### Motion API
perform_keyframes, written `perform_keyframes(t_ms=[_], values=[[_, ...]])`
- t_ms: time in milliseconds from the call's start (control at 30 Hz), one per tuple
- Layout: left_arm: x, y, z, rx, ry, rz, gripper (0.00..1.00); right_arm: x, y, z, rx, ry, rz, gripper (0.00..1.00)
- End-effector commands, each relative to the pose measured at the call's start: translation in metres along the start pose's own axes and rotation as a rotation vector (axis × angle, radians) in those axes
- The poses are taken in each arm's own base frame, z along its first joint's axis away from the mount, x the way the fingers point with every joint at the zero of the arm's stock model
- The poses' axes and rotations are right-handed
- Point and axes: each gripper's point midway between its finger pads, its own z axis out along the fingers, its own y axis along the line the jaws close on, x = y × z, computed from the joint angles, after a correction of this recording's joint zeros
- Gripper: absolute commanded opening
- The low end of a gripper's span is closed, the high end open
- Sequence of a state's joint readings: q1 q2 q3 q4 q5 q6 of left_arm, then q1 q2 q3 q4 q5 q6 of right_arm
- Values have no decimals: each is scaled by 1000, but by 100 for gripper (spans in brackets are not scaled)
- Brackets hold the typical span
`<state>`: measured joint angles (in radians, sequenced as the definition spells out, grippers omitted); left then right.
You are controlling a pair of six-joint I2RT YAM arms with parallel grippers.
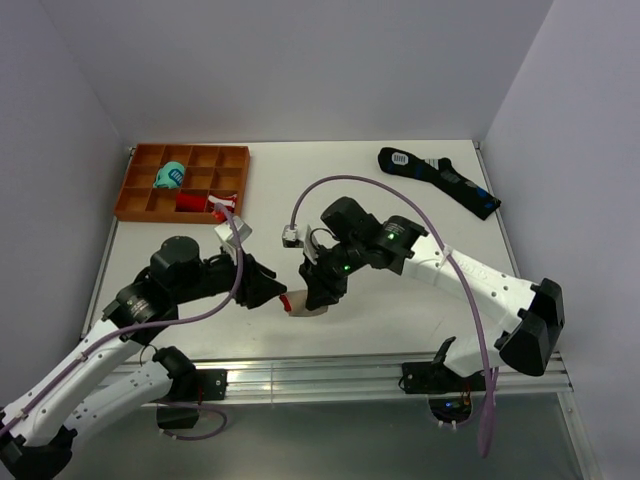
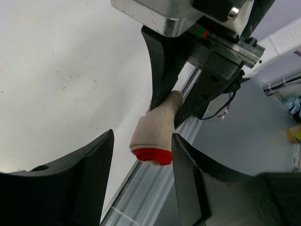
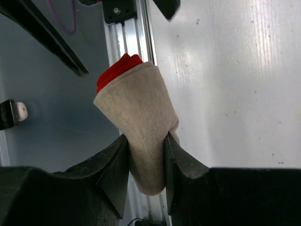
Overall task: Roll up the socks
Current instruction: Pick up the sock at the center of the board.
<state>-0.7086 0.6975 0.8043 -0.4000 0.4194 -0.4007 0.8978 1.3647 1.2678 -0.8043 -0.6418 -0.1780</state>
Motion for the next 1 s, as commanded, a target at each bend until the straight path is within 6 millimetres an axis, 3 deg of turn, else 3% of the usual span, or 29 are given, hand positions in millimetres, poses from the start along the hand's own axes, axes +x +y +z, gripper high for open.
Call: perform_keyframes(t_ms=[0,567,967], values=[[-6,-6,2,17,-2,66,57,-16,14,-8,-66,-33,-47,0],[16,-33,17,153,110,111,57,-16,13,-3,-79,7,-42,0],[36,-37,27,193,212,101,57,-22,14,-6,-76,2,-55,0]])
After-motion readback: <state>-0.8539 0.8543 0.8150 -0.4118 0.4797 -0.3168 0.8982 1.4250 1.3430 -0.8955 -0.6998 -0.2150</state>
